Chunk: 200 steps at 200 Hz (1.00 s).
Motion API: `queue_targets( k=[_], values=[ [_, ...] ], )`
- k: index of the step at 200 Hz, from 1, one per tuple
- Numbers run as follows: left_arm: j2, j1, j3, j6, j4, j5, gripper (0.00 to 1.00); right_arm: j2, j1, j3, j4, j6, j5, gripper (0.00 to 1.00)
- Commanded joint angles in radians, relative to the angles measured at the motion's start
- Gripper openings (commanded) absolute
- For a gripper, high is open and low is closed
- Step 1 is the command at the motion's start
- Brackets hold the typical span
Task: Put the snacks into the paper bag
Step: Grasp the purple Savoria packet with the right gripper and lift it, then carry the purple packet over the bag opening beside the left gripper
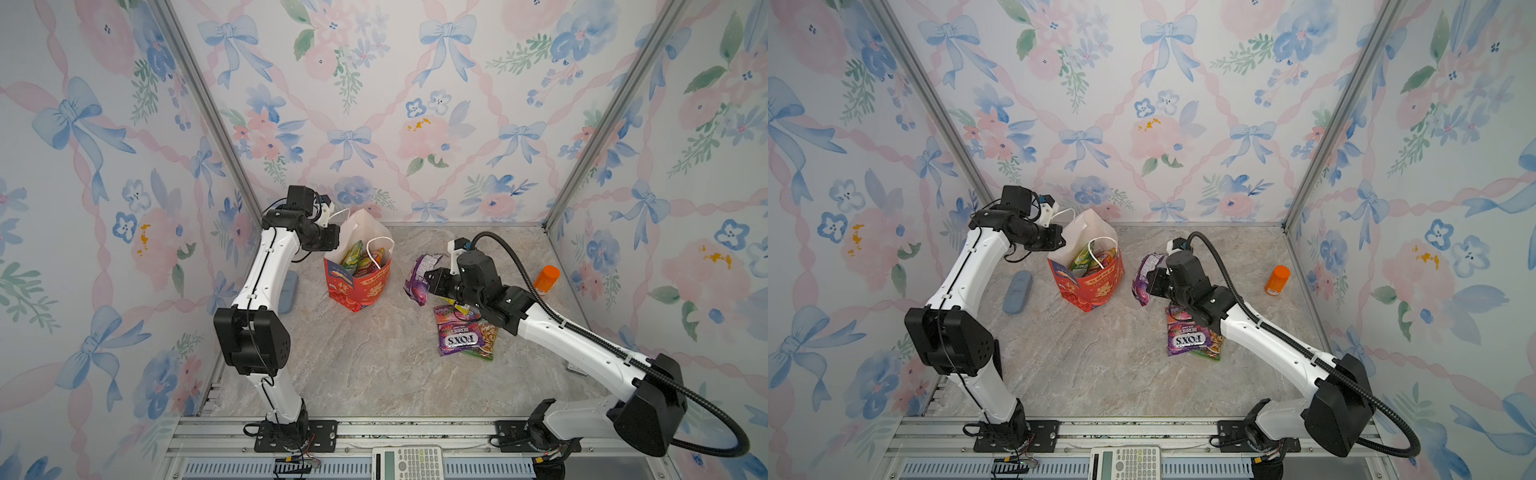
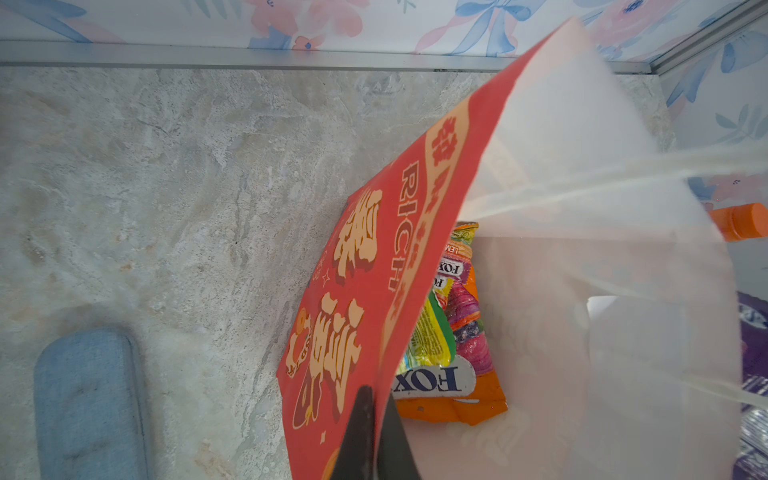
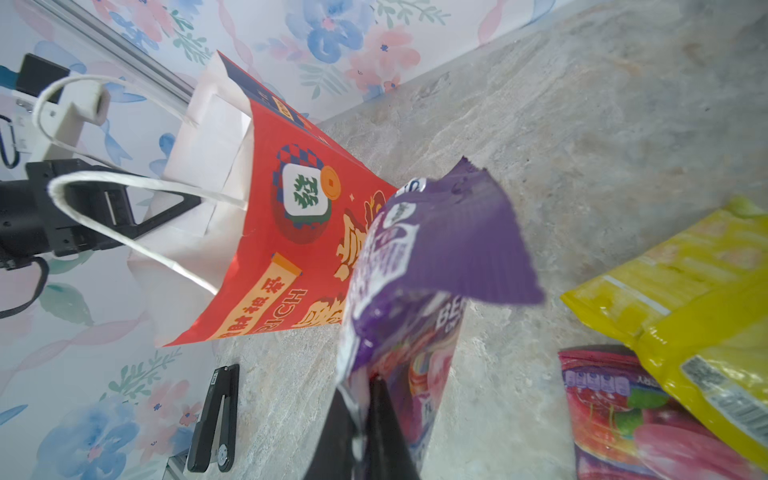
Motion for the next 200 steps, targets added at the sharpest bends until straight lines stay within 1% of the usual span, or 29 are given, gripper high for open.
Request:
queue_targets(
  k=[1, 34, 36, 41, 87, 162, 195, 200],
  values=[
    [-0.014, 0.009, -0.013, -0.011, -0.038, 0.004, 0.00, -0.023, 0.004, 0.103, -0.040, -0.081, 0.026, 0.00],
    [-0.013, 0.008, -0.013, -0.012, -0.038, 0.004, 0.00, -0.004, -0.011, 0.215, -0.058, -0.125, 0.023, 0.00],
    [-0.013, 0.008, -0.013, -0.012, -0.038, 0.004, 0.00, -0.002, -0.011, 0.222, -0.059, -0.149, 0.022, 0.00],
    [-0.014, 0.009, -0.013, -0.012, -0.038, 0.004, 0.00, 0.004, -0.015, 0.241, -0.063, -0.164, 0.018, 0.00],
    [-0.012, 0.009, -0.012, -0.011, -0.038, 0.004, 0.00, 0.075, -0.024, 0.415, -0.095, -0.241, -0.001, 0.00],
    [-0.013, 0.007, -0.012, -0.012, -0.038, 0.008, 0.00, 0.219, -0.038, 0.651, -0.105, -0.290, -0.037, 0.00],
    [-0.010, 0.006, -0.012, -0.012, -0.038, 0.010, 0.00, 0.301, -0.035, 0.777, -0.115, -0.292, -0.067, 0.00],
    [-0.008, 0.006, -0.011, -0.013, -0.038, 0.009, 0.00, 0.337, -0.032, 0.796, -0.118, -0.290, -0.074, 0.00]
  ],
)
